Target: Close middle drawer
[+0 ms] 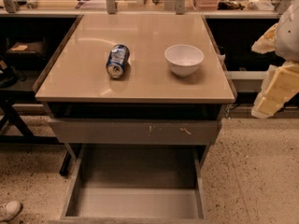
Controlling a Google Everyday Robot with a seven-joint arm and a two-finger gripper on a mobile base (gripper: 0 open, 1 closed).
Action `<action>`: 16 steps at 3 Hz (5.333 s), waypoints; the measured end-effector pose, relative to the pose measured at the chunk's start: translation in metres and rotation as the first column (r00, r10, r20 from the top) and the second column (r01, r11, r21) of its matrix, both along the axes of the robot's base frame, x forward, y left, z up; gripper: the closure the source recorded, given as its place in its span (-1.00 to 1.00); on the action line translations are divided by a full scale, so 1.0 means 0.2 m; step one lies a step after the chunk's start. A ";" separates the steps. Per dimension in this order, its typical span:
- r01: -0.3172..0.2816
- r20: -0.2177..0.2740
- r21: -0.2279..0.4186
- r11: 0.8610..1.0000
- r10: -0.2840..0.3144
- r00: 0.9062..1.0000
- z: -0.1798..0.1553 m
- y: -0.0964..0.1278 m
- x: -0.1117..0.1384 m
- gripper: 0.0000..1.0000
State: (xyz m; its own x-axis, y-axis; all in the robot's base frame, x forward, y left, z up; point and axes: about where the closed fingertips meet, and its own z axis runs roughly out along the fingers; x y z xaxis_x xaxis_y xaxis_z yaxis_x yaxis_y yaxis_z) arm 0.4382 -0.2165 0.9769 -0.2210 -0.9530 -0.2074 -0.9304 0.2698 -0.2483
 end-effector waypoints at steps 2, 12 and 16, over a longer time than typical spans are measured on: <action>0.000 0.000 0.000 1.000 0.000 1.000 0.00 0.00 0.00 0.28; 0.242 -0.577 0.245 0.939 -0.060 0.814 -1.83 0.53 -1.13 1.00; 0.317 -0.592 0.305 0.898 -0.082 0.802 -2.39 0.72 -1.06 1.00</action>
Offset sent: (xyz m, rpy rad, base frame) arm 0.0000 0.0000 0.0000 0.0000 0.0000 0.0000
